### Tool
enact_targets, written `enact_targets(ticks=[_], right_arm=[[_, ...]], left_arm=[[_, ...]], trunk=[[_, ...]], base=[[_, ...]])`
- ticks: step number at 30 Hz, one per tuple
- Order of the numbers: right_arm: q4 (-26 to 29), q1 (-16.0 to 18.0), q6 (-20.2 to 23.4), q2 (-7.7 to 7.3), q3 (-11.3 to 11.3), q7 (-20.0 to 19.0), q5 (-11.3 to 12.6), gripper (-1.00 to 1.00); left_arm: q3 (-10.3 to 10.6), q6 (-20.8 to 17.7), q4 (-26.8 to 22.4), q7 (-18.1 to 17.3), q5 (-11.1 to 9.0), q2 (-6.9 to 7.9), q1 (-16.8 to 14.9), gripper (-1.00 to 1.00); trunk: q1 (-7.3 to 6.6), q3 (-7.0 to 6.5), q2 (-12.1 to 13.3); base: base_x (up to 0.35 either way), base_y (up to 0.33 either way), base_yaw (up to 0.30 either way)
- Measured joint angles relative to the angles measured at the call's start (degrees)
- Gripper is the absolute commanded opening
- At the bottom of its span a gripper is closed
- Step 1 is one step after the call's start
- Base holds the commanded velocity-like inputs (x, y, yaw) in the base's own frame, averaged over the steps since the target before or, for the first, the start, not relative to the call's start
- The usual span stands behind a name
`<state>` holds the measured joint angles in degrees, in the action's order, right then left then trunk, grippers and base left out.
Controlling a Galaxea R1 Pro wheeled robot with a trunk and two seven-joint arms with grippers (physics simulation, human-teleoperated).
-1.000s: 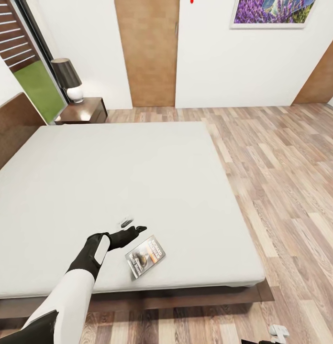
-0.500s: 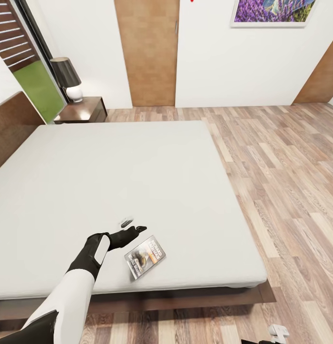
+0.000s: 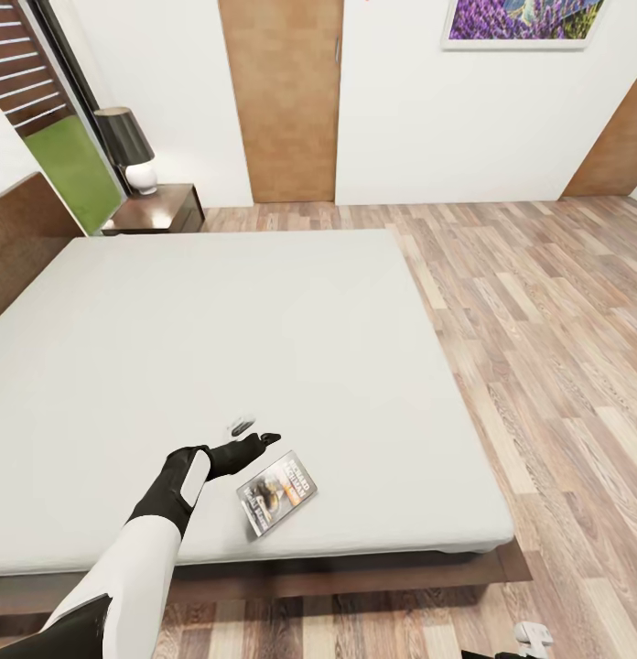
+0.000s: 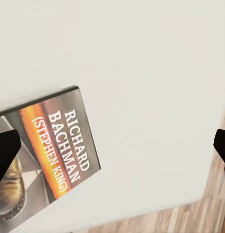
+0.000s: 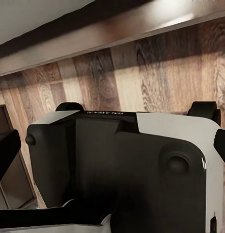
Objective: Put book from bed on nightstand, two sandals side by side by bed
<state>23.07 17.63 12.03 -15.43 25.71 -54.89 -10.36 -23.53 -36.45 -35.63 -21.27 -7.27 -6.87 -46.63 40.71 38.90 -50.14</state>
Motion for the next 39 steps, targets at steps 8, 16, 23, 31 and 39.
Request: enact_targets(ticks=[8, 16, 23, 31, 39], right_arm=[[-0.04, 0.0, 0.01, 0.0, 0.0, 0.0, 0.0, 1.0], [-0.01, 0.0, 0.0, 0.0, 0.0, -0.01, 0.0, 1.0], [0.03, 0.0, -0.01, 0.0, 0.0, 0.0, 0.0, 1.0], [0.03, 0.0, 0.01, -0.04, 0.0, 0.0, 0.0, 1.0], [-0.02, 0.0, -0.01, 0.0, 0.0, 0.0, 0.0, 1.0]], left_arm=[[0.0, 0.0, 0.0, 0.0, 0.0, 0.0, 0.0, 1.0], [0.0, -0.07, 0.0, 0.0, -0.01, 0.0, 0.0, 1.0], [0.0, -0.03, 0.0, 0.0, 0.02, 0.01, 0.0, 1.0], [0.0, -0.06, 0.0, 0.0, 0.02, 0.02, 0.0, 1.0], [0.0, -0.05, 0.0, 0.0, 0.02, 0.08, 0.0, 1.0]], trunk=[[1.76, 1.44, -3.21], [3.52, 2.88, -6.42], [5.05, 4.13, -9.23], [6.81, 5.57, -12.44], [8.57, 7.01, -15.65]], base=[[0.0, 0.0, 0.0], [0.0, 0.0, 0.0], [0.0, 0.0, 0.0], [0.0, 0.0, 0.0], [0.0, 0.0, 0.0]])
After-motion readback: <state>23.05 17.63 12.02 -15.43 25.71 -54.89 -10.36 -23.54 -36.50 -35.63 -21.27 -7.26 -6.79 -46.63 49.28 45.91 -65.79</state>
